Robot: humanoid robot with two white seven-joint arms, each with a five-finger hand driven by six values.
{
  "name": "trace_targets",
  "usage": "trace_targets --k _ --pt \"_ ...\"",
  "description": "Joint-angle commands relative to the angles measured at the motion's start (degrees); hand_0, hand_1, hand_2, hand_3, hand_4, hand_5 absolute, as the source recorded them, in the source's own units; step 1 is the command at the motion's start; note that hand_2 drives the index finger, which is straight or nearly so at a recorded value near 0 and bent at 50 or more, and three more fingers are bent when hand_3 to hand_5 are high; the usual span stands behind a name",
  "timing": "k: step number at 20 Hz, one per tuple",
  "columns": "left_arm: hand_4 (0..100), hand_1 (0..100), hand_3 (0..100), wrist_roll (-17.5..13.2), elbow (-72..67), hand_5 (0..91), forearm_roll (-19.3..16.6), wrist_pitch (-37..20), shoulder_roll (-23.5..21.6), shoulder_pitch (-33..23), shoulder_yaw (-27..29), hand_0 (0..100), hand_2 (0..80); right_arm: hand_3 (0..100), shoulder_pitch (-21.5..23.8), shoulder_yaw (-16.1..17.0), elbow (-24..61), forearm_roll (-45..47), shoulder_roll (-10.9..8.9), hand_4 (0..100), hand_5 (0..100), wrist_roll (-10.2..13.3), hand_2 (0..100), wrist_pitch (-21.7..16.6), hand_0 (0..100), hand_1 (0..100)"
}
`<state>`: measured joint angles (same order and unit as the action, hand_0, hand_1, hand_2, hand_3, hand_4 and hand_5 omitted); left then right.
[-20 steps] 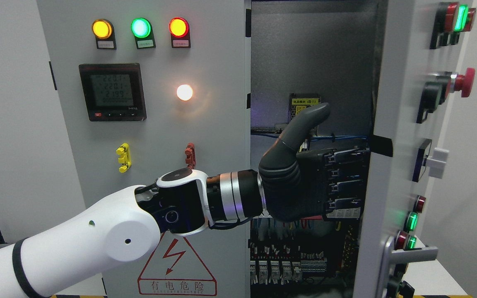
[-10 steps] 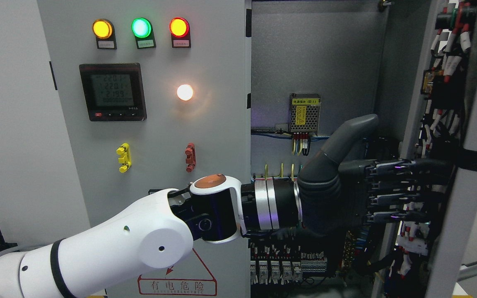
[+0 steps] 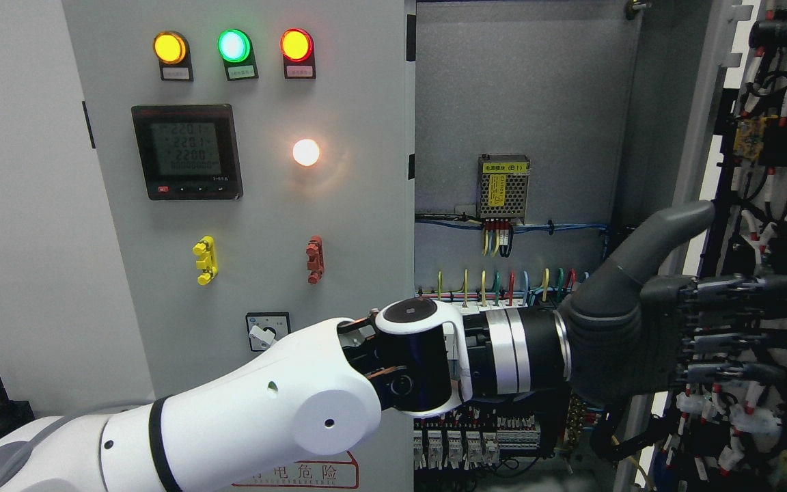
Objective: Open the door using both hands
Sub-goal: 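Push the button door farther open with the left hand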
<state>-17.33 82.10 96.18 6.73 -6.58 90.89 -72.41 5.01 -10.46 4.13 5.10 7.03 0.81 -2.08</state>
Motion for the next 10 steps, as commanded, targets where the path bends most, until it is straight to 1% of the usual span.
trace_targets --k 1,8,10 --pt "3 0 0 1.6 -1.15 0.0 -0.47 -0.13 7.28 0.87 0.08 0 0.0 0 0.0 0.0 0.0 0.0 0.0 0 0 -0.02 0 -0.03 0 0" --pt "3 0 0 4.32 -1.15 0.0 -0.47 -1.54 9.66 1.31 0.08 0 0.0 0 0.0 0.0 0.0 0.0 0.0 0 0 0.07 0 -0.03 0 0" --pt "3 0 0 4.59 -1.24 0.0 -0.47 -2.41 9.92 1.4 -0.01 0 0.0 0 0.0 0.0 0.0 0.0 0.0 0 0 -0.02 0 -0.03 0 0"
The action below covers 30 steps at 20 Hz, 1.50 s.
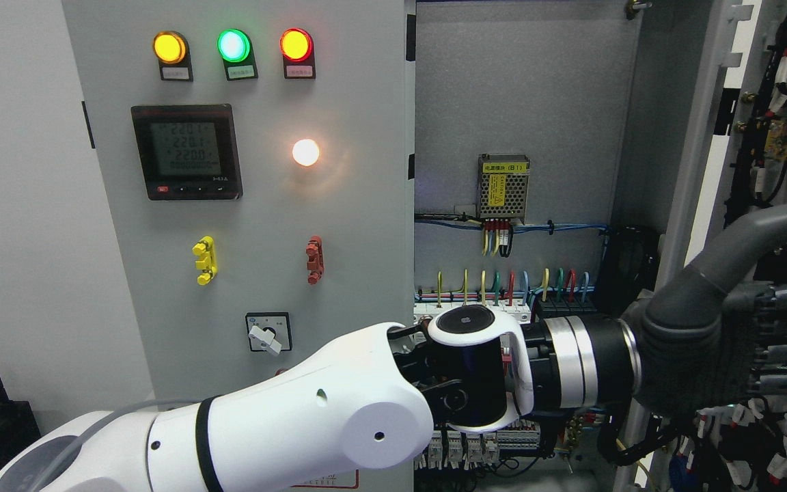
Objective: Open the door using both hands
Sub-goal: 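Push the button door farther open with the left hand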
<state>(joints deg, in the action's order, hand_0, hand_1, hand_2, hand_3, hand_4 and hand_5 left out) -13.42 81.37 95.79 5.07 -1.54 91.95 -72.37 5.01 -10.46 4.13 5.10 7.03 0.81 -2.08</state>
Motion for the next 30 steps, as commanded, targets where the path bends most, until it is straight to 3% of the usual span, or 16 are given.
trace_targets --k 1,7,11,25,30 --pt "3 0 0 0.77 -0.43 0.0 -0.08 -1.11 4.96 0.34 -0.06 0 0.0 0 0.0 0.0 0.0 0.0 0.0 0 0 -0.02 0 -0.03 0 0" --pt "3 0 0 0.94 -0.51 0.0 -0.08 -1.2 5.58 0.42 -0.32 0 0.0 0 0.0 0.0 0.0 0.0 0.0 0 0 -0.02 0 -0.03 0 0" --pt "3 0 0 4.72 -0.34 0.0 0.01 -1.29 5.76 0.42 -0.41 0 0.0 0 0.0 0.0 0.0 0.0 0.0 0 0 0.07 0 -0.03 0 0" --pt "3 0 0 4.81 -0.43 0.0 -0.08 -1.73 5.85 0.16 -0.67 0 0.0 0 0.0 -0.09 0.0 0.0 0.0 0 0 -0.02 0 -0.03 0 0" --pt "3 0 0 4.37 -0.6 0.0 -1.92 -1.73 2.69 0.16 -0.15 0 0.0 0 0.0 0.0 0.0 0.0 0.0 0 0 -0.02 0 -0.03 0 0"
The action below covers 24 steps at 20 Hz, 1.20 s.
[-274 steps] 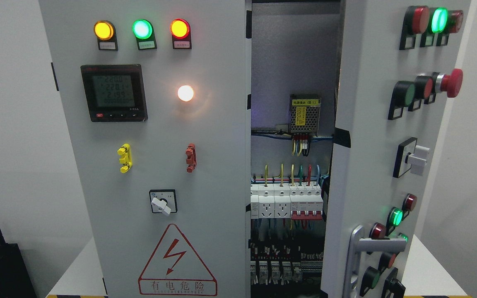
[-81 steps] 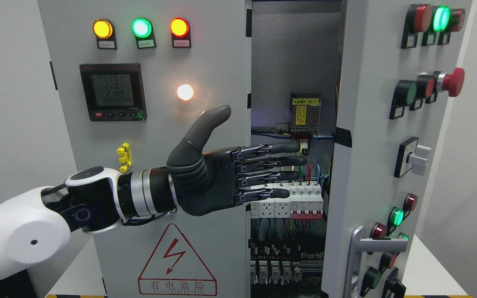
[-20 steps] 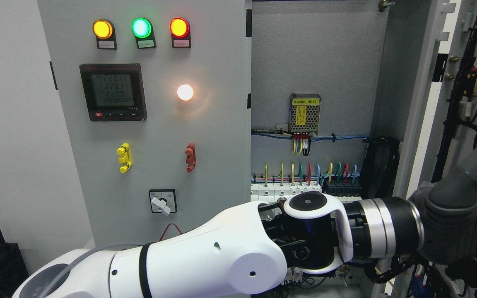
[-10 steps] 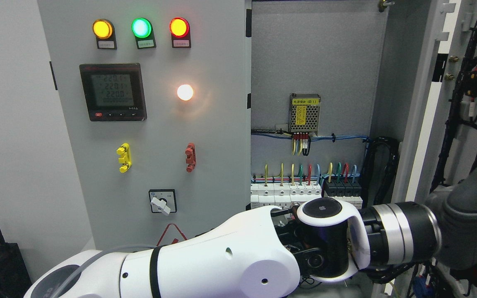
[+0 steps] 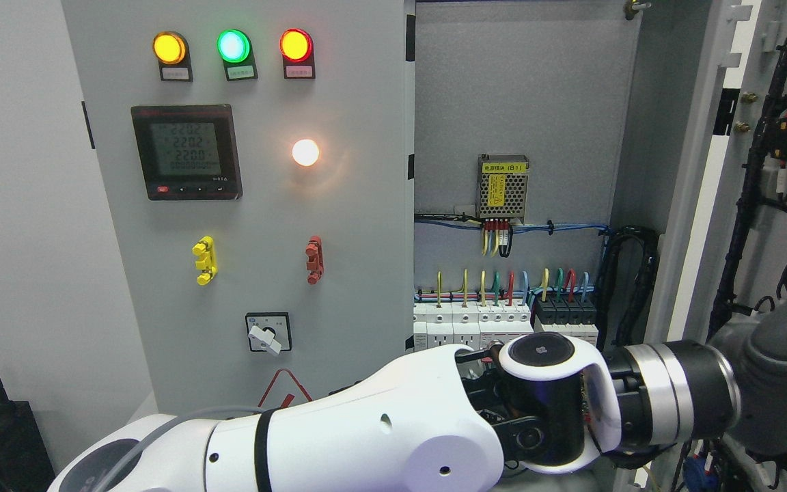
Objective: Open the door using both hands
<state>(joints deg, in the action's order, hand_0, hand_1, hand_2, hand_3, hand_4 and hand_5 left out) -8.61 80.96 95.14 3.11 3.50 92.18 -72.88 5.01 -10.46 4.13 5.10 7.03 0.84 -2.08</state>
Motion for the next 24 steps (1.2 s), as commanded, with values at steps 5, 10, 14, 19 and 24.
trace_targets --k 5,10,14,19,24 --pt "3 0 0 -1.14 0.69 0.0 -1.28 1.02 -12.44 -1.47 0.28 0 0.0 0 0.0 0.0 0.0 0.0 0.0 0 0 0.04 0 -0.03 0 0" --pt "3 0 0 -1.58 9.02 0.0 -2.5 1.11 -27.29 -6.21 0.19 0 0.0 0 0.0 0.0 0.0 0.0 0.0 0 0 -0.05 0 -0.03 0 0" --pt "3 0 0 -8.07 15.62 0.0 -4.26 1.2 -38.27 -12.01 0.19 0 0.0 0 0.0 0.0 0.0 0.0 0.0 0 0 -0.05 0 -0.03 0 0" --pt "3 0 0 -17.13 18.19 0.0 -4.27 1.2 -51.37 -18.07 0.37 0 0.0 0 0.0 0.0 0.0 0.0 0.0 0 0 -0.05 0 -0.03 0 0" --pt "3 0 0 -22.32 17.83 0.0 -7.15 1.02 -64.03 -26.94 0.63 0 0.0 0 0.0 0.0 0.0 0.0 0.0 0 0 -0.05 0 -0.03 0 0"
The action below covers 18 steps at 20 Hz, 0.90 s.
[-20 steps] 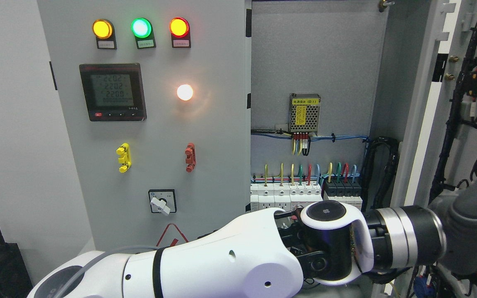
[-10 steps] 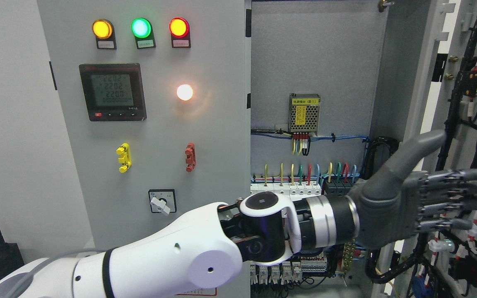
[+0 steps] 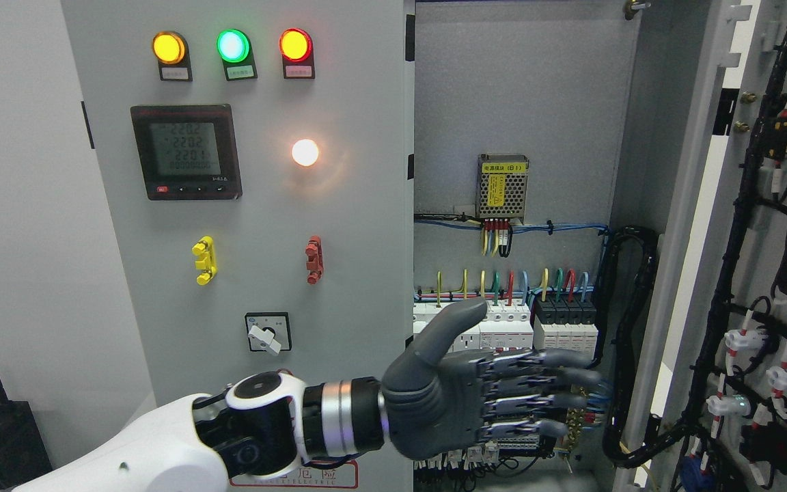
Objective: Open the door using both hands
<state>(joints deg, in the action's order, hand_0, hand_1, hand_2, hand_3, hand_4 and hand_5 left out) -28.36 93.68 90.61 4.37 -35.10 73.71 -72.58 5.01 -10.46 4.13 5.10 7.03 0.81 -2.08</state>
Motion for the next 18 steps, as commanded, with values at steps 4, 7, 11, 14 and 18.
trace_targets --k 4,7,11,14,18 --pt "3 0 0 -3.28 2.92 0.0 -8.07 -0.59 -31.68 -16.56 0.42 0 0.0 0 0.0 0.0 0.0 0.0 0.0 0 0 -0.02 0 -0.03 0 0" --pt "3 0 0 -3.54 0.72 0.0 -13.95 -0.85 -34.59 -21.66 0.07 0 0.0 0 0.0 0.0 0.0 0.0 0.0 0 0 -0.02 0 -0.03 0 0" --pt "3 0 0 -4.16 -3.57 0.0 -19.41 -0.94 -35.38 -26.85 -0.1 0 0.0 0 0.0 0.0 0.0 0.0 0.0 0 0 -0.02 0 -0.03 0 0" --pt "3 0 0 -5.56 -8.06 0.0 -22.22 -0.94 -35.38 -29.49 -0.1 0 0.0 0 0.0 0.0 0.0 0.0 0.0 0 0 -0.02 0 -0.03 0 0" --pt "3 0 0 -8.11 -14.56 0.0 -28.1 -1.03 -35.21 -33.88 -0.19 0 0.0 0 0.0 0.0 0.0 0.0 0.0 0 0 -0.02 0 -0.03 0 0"
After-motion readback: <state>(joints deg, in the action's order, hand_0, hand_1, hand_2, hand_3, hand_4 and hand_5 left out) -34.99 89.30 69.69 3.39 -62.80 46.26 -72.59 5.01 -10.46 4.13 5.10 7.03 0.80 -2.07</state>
